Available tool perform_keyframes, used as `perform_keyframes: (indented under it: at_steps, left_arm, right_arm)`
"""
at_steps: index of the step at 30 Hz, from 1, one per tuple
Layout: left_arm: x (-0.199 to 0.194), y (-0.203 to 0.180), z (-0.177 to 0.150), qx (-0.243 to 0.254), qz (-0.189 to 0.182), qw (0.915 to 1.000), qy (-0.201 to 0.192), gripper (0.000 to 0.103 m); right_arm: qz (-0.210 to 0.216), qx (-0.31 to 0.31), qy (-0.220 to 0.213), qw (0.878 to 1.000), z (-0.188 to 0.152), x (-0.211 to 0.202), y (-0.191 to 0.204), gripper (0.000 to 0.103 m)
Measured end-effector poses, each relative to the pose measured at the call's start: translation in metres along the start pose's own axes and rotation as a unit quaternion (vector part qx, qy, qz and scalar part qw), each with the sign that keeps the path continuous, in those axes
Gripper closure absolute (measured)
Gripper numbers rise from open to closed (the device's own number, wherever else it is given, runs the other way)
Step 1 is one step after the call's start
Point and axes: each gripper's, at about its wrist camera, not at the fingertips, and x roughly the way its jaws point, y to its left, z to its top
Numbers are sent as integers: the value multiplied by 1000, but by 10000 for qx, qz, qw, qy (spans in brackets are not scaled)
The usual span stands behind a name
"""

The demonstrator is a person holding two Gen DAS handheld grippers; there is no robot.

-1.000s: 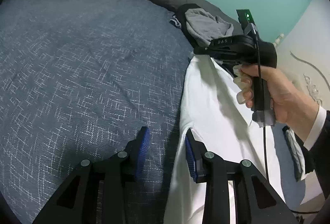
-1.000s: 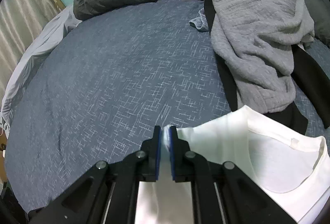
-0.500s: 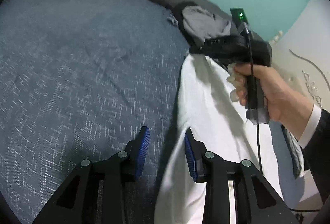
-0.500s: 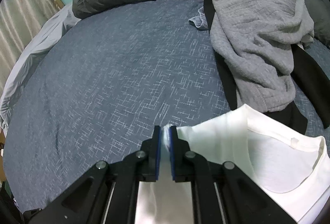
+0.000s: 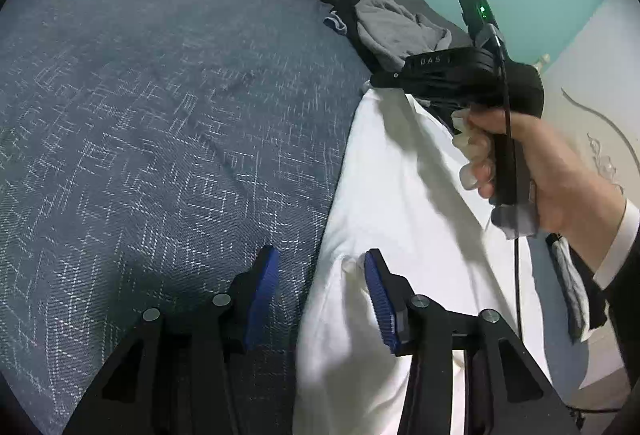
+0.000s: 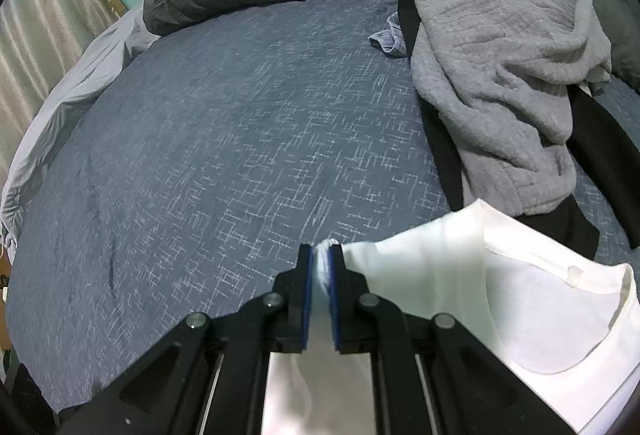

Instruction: Fold clothes

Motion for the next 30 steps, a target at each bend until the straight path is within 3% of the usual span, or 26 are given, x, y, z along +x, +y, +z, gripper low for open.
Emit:
perform_keyframes:
  at_steps: [1,2,12,16,21,23,24,25,29,30]
  left_arm:
    - [0,-1,0,82,84,9999,13,83]
    - [2,0,-1,105,89,9999,65,99]
    - [5,0,-5,135,125,9998,81,99]
    - [5,0,-6,142,152,9998,76,99]
    - [7,0,-3,104,135,9998,71,99]
    - [6,0,-4,106,136,9998,74,99]
    - [6,0,-4,110,140,9998,73,99]
    - [5,0,-4,113,141,9998,72,99]
    - [6,0,-4,118,138,9998,73,99]
    - [6,0,-3,112,131,9998,73,99]
  right_arm:
    - [5,3,-9,10000,1,0,0,96]
    - [40,45,-30,10000,1,-1,-2,96]
    - [57,498,-146,9986,13,-4,-18,96]
    - [-163,695,-337,9969,18,-13,-29,96]
    - [157,223,-145,9995,22,-13,-13,95]
    - [-38,-256,36,9997,22,-7,4,79]
    - [-154,-511,142,9985,21,-2,14,61]
    - [-387,-803,288,9956,19,4,23,57]
    - [-1197,-1632,690,9769,11,25,46,59]
    - [-1260,-1669,715,9753,11,28,47,73]
